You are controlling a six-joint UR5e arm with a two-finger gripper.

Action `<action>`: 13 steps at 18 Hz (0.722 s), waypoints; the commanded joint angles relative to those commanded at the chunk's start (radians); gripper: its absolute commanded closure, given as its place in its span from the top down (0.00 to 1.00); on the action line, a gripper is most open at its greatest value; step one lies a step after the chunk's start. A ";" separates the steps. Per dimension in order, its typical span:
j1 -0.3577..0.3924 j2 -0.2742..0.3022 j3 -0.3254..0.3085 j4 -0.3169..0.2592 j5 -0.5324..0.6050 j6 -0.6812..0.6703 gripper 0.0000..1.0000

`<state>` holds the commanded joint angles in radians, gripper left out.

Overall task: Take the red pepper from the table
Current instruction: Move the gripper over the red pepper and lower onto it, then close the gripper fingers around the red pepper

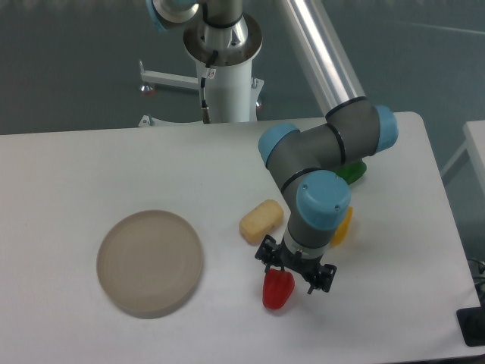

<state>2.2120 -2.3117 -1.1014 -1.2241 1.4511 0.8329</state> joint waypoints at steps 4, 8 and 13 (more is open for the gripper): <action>-0.029 -0.031 0.000 0.008 0.047 0.005 1.00; -0.046 -0.045 -0.011 0.052 0.118 0.015 0.59; -0.045 -0.025 -0.009 0.049 0.107 0.002 0.21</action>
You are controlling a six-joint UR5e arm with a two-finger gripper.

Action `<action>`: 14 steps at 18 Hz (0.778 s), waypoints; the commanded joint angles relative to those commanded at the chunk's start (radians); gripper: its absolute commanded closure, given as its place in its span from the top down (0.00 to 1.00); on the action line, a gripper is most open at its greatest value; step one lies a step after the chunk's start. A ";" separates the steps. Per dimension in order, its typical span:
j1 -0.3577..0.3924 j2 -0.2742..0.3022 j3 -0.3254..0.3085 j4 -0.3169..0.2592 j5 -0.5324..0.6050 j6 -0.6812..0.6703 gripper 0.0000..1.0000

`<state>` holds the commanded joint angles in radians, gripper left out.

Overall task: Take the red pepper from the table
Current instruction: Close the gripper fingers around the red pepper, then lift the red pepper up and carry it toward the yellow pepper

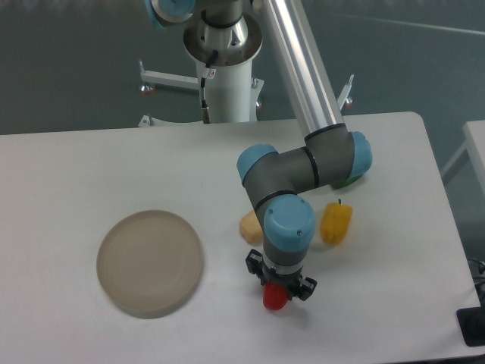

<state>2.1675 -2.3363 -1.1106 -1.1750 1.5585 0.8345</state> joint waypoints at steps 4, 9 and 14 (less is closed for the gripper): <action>0.018 0.055 -0.014 -0.024 -0.017 0.003 0.18; 0.145 0.185 -0.032 -0.231 -0.072 0.144 0.17; 0.206 0.264 -0.095 -0.270 -0.063 0.357 0.18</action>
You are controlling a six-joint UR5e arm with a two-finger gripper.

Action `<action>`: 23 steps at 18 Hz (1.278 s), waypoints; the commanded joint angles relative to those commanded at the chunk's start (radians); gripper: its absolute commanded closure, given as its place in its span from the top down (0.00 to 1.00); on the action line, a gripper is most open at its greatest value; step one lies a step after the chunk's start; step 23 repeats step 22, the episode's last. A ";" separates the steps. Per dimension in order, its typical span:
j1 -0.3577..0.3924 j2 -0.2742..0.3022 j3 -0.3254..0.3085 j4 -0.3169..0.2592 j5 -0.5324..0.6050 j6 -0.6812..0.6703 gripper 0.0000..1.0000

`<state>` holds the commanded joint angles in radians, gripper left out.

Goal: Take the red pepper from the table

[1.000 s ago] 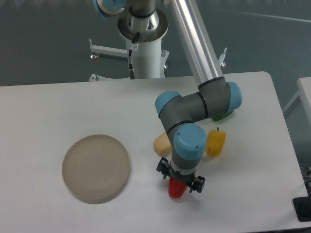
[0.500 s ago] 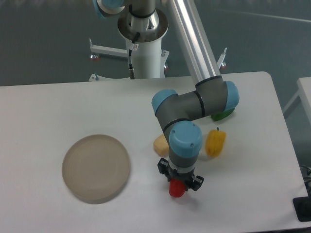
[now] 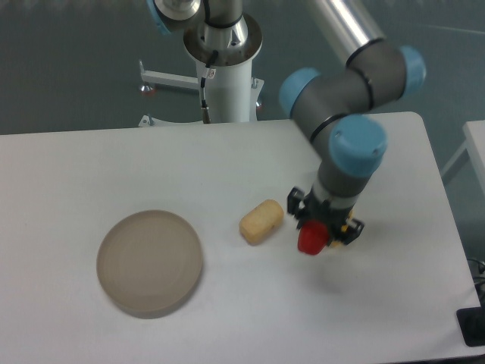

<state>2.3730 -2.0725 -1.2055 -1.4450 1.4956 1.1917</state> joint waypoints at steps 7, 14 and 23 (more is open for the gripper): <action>0.029 0.032 -0.038 -0.005 0.012 0.221 0.19; 0.048 0.045 -0.043 -0.028 0.028 0.371 0.20; 0.048 0.045 -0.046 -0.021 0.028 0.370 0.20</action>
